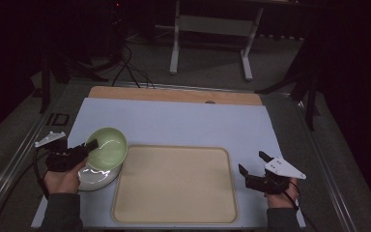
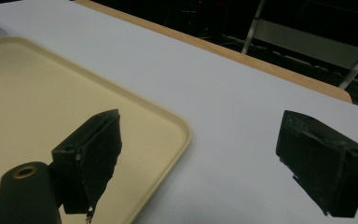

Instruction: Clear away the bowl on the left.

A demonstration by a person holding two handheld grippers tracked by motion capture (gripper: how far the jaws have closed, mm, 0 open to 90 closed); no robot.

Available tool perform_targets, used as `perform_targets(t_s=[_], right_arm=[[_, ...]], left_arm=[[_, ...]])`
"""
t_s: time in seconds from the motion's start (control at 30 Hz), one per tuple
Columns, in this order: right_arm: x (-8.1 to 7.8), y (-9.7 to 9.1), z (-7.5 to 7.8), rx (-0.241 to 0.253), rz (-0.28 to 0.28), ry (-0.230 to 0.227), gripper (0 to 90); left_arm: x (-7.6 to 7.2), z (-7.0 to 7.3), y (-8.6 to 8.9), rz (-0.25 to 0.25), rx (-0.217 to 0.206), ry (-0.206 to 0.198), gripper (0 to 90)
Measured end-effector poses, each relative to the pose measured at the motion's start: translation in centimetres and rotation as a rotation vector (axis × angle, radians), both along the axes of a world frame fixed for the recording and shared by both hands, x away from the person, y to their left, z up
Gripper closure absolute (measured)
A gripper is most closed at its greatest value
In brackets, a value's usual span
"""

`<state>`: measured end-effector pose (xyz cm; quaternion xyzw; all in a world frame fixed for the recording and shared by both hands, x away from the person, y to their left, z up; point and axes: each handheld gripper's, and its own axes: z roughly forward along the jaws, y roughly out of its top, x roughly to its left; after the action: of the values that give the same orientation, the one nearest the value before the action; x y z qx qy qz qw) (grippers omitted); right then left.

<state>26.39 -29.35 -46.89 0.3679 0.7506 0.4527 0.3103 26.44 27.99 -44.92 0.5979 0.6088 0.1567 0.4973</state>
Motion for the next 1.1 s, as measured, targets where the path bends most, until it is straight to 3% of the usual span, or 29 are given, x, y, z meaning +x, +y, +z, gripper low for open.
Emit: perform_targets(t_s=[1.1], right_arm=[[0.0,0.0,0.0,-0.001,0.000,0.000,13.6]], left_arm=[[0.4,0.0,-2.2,-0.036,0.018,-0.003,81.6]])
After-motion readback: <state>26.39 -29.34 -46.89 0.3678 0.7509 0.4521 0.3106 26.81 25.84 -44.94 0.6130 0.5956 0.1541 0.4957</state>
